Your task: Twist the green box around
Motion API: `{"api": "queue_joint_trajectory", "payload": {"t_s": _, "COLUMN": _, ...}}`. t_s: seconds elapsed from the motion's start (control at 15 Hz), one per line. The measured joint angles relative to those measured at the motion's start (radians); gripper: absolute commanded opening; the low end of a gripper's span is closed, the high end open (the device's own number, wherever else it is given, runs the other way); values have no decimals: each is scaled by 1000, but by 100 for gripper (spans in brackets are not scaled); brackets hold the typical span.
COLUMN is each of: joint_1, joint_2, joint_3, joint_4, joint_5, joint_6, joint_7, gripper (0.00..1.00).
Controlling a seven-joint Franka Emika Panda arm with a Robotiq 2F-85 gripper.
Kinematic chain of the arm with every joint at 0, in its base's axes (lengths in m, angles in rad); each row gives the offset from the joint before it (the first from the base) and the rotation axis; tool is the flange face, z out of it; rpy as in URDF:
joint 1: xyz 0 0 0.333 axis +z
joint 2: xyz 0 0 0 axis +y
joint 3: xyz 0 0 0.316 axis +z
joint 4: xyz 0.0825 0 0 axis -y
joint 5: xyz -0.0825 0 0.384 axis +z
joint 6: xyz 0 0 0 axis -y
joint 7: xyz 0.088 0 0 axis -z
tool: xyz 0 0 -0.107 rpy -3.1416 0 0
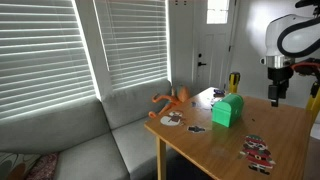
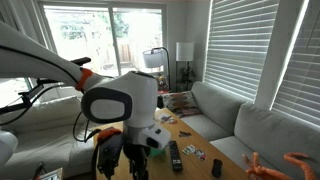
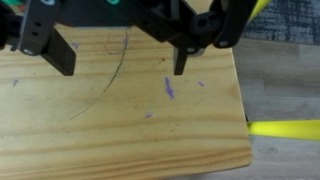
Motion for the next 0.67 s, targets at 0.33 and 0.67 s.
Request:
{"api": "queue_joint_trajectory", "payload": {"t_s": 0.33, "joint_1": 0, "joint_2": 0, "joint_3": 0, "joint_4": 0, "joint_5": 0, "joint_6": 0, "joint_7": 0, "gripper": 100}}
{"api": "queue_joint_trajectory", "payload": {"t_s": 0.67, "joint_1": 7, "joint_2": -5, "joint_3": 6, "joint_4": 1, "joint_5": 29, "joint_6": 0, "joint_7": 28, "gripper": 100}}
